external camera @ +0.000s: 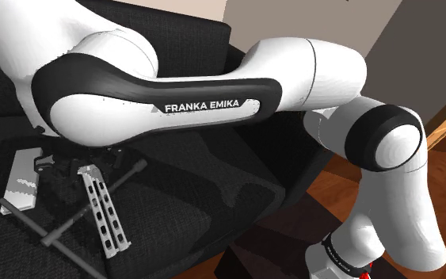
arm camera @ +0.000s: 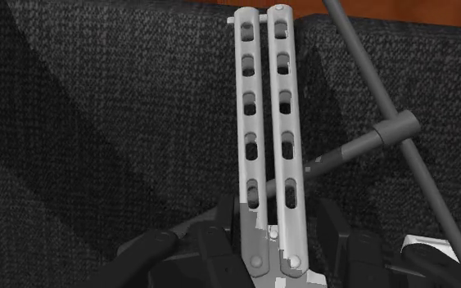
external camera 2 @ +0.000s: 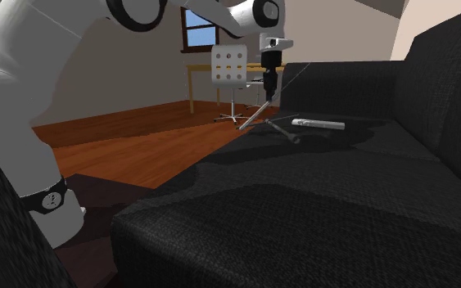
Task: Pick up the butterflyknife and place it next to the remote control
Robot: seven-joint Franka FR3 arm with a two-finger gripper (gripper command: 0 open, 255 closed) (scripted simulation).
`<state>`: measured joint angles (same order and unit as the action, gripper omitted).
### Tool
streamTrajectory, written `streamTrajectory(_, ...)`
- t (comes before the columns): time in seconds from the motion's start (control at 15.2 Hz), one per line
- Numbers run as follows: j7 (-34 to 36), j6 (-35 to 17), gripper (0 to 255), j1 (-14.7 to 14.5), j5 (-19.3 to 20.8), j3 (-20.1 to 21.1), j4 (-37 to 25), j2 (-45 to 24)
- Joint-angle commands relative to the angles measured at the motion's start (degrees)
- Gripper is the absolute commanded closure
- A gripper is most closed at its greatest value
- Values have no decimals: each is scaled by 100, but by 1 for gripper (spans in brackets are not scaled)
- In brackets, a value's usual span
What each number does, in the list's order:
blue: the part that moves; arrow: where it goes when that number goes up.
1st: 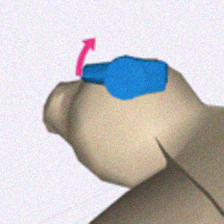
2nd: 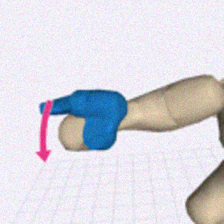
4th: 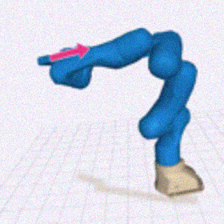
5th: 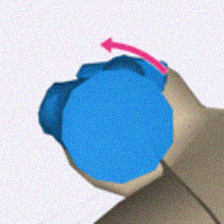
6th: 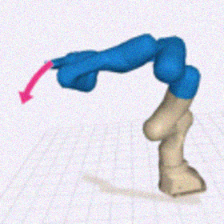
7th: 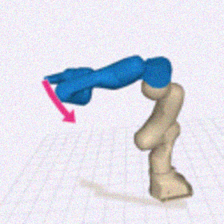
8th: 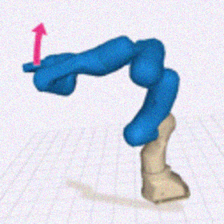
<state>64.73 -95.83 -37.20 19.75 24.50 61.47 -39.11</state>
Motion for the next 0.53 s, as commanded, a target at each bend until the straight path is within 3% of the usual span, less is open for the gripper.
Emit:
streamTrajectory(0.0, 87, 461, 255, -445, 137, -63, -1083, -619)
streamTrajectory(0.46, 198, -138, 255, -295, 138, -52, -358, -528)
